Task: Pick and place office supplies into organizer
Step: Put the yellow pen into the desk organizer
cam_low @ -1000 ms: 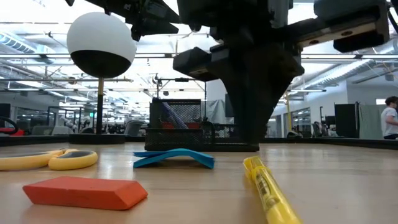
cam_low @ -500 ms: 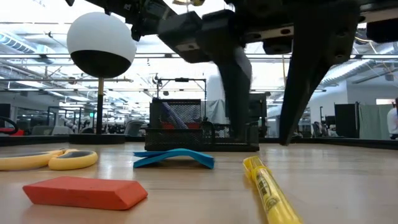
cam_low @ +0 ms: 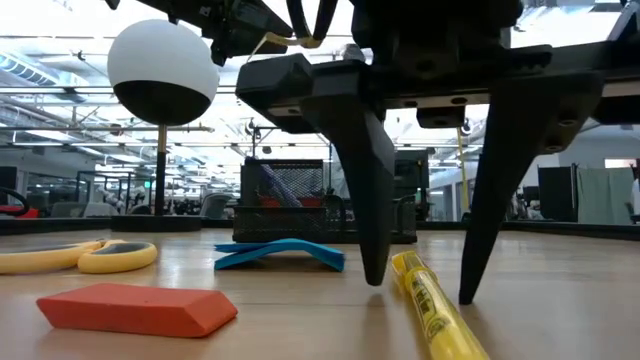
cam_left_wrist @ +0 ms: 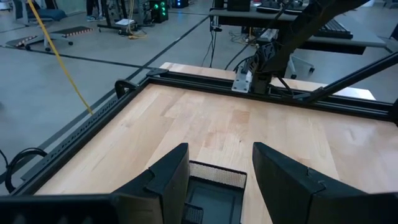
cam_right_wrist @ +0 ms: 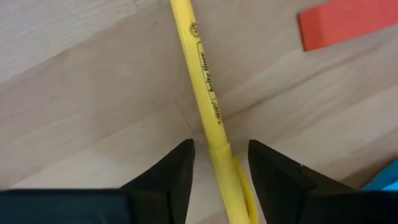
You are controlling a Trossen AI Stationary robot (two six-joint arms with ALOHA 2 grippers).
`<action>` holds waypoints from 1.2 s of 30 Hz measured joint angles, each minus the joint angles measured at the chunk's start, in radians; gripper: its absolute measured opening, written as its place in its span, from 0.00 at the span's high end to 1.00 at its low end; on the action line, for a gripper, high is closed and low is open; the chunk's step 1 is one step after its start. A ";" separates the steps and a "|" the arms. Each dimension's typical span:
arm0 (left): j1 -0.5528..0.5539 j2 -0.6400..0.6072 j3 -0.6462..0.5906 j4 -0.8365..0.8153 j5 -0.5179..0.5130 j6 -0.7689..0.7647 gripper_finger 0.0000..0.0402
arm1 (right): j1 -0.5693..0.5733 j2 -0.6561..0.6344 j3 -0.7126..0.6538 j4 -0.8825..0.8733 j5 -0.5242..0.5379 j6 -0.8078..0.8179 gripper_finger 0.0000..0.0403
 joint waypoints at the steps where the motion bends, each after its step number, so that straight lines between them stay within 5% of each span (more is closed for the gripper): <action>1: 0.000 0.000 0.000 0.000 0.000 0.000 0.54 | 0.000 0.000 0.000 0.000 -0.012 0.000 0.64; 6: 0.000 0.000 0.000 0.000 0.000 0.000 0.54 | -0.002 0.001 0.000 -0.006 -0.048 0.021 0.71; 14: 0.000 0.000 0.000 0.000 0.000 0.000 0.54 | -0.008 0.002 0.000 -0.007 -0.065 0.018 0.95; 29: 0.000 0.000 0.000 -0.001 0.000 0.000 0.54 | -0.014 0.003 0.015 -0.056 -0.057 0.025 0.94; 36: 0.000 0.000 0.000 -0.001 0.000 0.000 0.54 | -0.015 0.008 0.084 -0.157 0.047 0.021 0.94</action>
